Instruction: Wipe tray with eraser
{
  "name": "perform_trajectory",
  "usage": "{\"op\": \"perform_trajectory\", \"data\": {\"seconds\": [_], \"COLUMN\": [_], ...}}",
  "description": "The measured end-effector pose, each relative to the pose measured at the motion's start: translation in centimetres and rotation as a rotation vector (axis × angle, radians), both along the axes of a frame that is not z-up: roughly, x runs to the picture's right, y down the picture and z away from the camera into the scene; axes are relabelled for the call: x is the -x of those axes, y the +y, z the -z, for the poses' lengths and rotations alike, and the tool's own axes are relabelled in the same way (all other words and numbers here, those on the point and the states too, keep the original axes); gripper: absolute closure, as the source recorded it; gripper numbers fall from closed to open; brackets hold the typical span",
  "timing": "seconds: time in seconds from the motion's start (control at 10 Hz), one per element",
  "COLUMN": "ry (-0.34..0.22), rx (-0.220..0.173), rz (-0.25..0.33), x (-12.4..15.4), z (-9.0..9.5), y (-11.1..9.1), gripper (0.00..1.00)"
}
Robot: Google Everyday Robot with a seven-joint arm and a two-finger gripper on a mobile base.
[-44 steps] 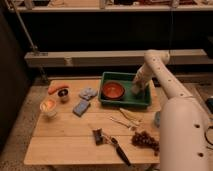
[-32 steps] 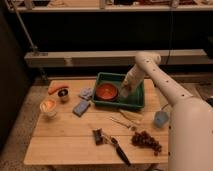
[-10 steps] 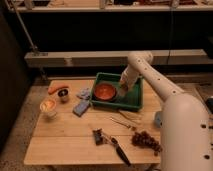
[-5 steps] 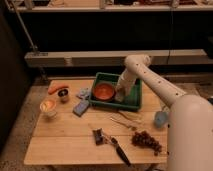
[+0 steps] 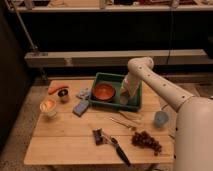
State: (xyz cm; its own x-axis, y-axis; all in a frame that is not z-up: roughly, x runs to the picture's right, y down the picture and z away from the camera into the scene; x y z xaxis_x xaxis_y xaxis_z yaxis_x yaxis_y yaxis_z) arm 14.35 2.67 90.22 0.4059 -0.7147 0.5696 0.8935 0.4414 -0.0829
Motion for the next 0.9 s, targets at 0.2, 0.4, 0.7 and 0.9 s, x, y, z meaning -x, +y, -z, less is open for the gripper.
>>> {"op": "perform_trajectory", "data": {"seconds": [0.2,0.4,0.7,0.9], "ry": [0.032,0.056,0.078,0.085], "rx": [-0.007,-0.015,-0.034,-0.049], "rz": [-0.015,-0.031,-0.043,-0.052], "x": [-1.7,-2.8,-3.4,-3.4], "z": [-0.1,-0.2,-0.7,-1.2], "y": [-0.4,-0.9,-2.3,-3.7], "gripper": [1.00,1.00,1.00,1.00]}}
